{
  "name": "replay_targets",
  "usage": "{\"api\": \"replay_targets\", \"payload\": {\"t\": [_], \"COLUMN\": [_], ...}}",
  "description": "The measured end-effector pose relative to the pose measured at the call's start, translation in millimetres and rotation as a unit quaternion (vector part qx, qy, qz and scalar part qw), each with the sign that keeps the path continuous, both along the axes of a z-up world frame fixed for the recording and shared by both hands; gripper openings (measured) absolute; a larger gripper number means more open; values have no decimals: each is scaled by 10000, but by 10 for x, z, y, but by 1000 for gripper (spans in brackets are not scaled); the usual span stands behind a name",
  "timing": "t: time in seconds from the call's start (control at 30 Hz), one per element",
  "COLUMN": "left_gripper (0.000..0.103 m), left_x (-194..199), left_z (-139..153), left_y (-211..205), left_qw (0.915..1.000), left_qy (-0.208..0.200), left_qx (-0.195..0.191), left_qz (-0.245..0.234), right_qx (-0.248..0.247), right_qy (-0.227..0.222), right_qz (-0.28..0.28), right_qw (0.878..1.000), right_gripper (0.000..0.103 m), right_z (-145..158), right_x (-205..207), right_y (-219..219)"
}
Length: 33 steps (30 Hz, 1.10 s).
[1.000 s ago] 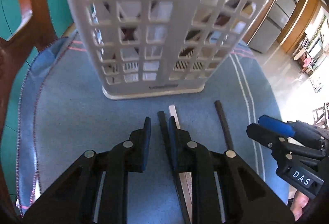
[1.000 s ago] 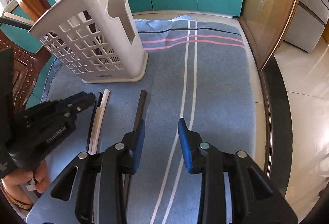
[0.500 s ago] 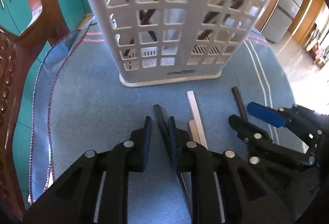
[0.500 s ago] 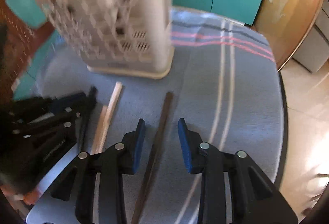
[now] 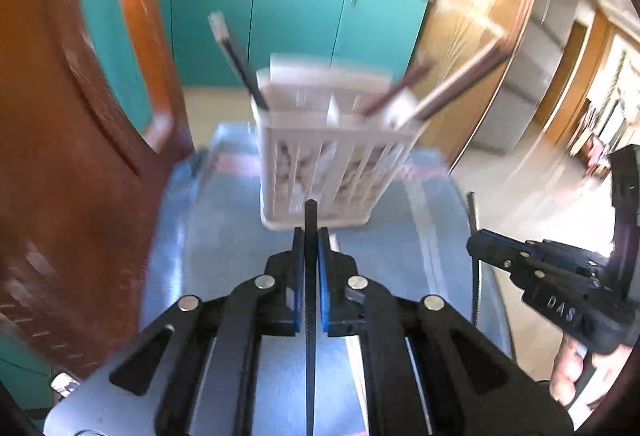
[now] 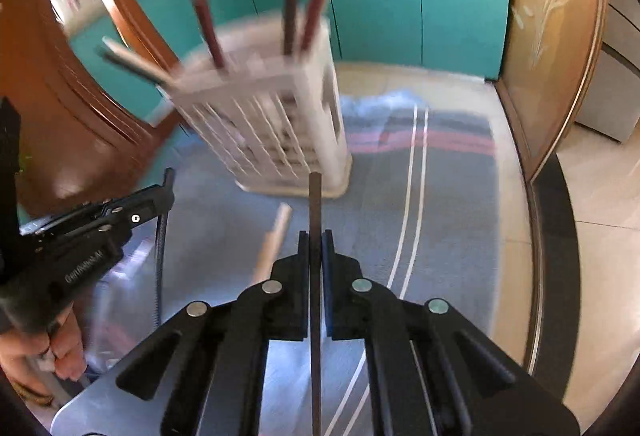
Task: Organize utensils
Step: 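Lower both chopsticks into the white holder and open both grippers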
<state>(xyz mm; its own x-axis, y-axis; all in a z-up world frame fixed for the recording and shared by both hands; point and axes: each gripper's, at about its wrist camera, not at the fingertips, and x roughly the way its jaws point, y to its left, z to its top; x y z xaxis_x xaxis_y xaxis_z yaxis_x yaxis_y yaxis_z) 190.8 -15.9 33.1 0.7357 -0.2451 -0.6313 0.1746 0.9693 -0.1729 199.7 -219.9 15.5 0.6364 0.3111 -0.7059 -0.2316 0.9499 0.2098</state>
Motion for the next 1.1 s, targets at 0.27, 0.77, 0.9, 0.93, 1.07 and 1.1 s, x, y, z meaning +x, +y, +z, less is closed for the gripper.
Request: {"api": "replay_targets", "payload": {"t": [0.27, 0.77, 0.9, 0.93, 1.07, 1.1], "left_gripper": [7, 7, 8, 8, 23, 32], "left_x": [-434, 545, 611, 624, 547, 483], "left_z": [1211, 1327, 1109, 1068, 1054, 1077], "left_y": [325, 226, 182, 173, 242, 274], "left_qw": [9883, 9796, 9811, 9819, 9824, 9815], "left_qy": [-1507, -1893, -1820, -1772, -1742, -1791], "left_qx": [-123, -149, 144, 194, 61, -21], "left_qz": [205, 659, 645, 635, 672, 676], "right_qx": [667, 400, 41, 3, -187, -166], "right_qy": [-1336, -2370, -2092, -2061, -2033, -2065], "right_qz": [-218, -710, -668, -668, -814, -832], "right_qw": [9886, 9681, 9756, 9762, 9755, 9748], "right_gripper": [7, 7, 7, 7, 19, 26], "right_z": [1145, 1733, 1376, 1360, 1335, 1352], "right_x": [-303, 488, 632, 651, 575, 522], "right_y": [-263, 96, 229, 239, 202, 182]}}
